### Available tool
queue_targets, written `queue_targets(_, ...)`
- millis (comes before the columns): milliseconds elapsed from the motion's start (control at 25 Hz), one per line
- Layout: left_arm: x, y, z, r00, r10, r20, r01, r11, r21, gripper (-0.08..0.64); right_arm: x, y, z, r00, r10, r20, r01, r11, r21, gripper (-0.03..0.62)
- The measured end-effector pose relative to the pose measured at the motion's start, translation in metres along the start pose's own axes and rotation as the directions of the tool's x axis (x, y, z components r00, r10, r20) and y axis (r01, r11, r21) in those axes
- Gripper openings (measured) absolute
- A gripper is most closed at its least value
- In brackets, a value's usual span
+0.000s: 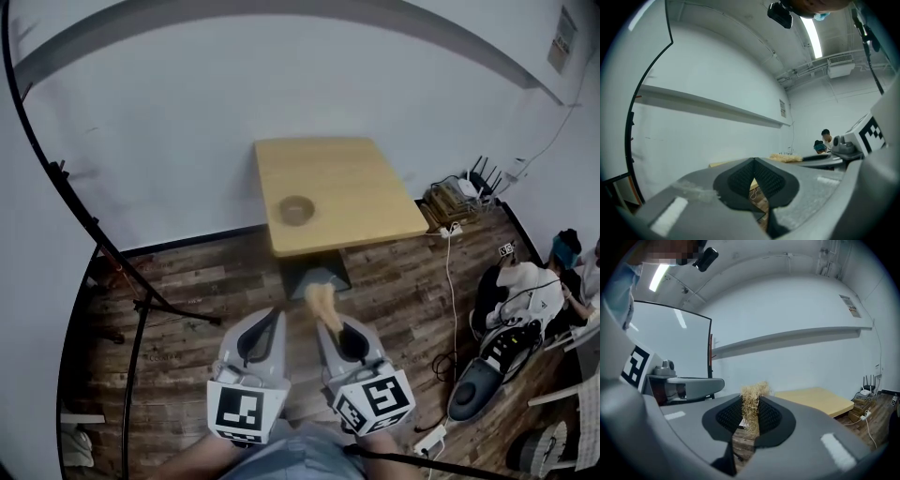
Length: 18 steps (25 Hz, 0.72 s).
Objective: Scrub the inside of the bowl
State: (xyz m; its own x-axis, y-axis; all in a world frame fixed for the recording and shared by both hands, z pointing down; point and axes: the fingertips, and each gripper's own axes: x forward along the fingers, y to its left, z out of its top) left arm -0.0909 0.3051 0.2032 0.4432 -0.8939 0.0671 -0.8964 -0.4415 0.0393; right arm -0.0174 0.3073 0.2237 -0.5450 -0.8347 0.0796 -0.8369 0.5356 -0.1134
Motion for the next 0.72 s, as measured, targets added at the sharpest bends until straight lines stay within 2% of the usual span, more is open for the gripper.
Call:
queue_targets(160, 0.018, 0.016, -0.003, 1.000, -0.008, 0.002, 0.008, 1.000, 0.008, 0.020, 0.019, -0.004, 0.002, 1.000, 0.000, -0.010, 0.000, 1.000, -0.020, 0.064)
queue_targets(280, 0.030, 0.018, -0.005, 1.000, -0.015, -0.007, 0.015, 1.000, -0.020, 0.020, 0.026, -0.010, 0.003, 1.000, -0.014, -0.013, 0.013, 1.000, -0.027, 0.064)
queue_targets(480, 0.049, 0.016, -0.022, 0.998, -0.028, -0.056, 0.026, 0.999, -0.037, 0.020, 0.037, -0.027, -0.006, 0.999, -0.023, -0.037, 0.022, 1.000, -0.021, 0.064)
queue_targets(720, 0.095, 0.030, -0.041, 0.993, 0.002, -0.121, -0.006, 0.999, -0.033, 0.020, 0.068, -0.067, -0.019, 0.998, -0.010, -0.065, 0.011, 1.000, 0.018, 0.064)
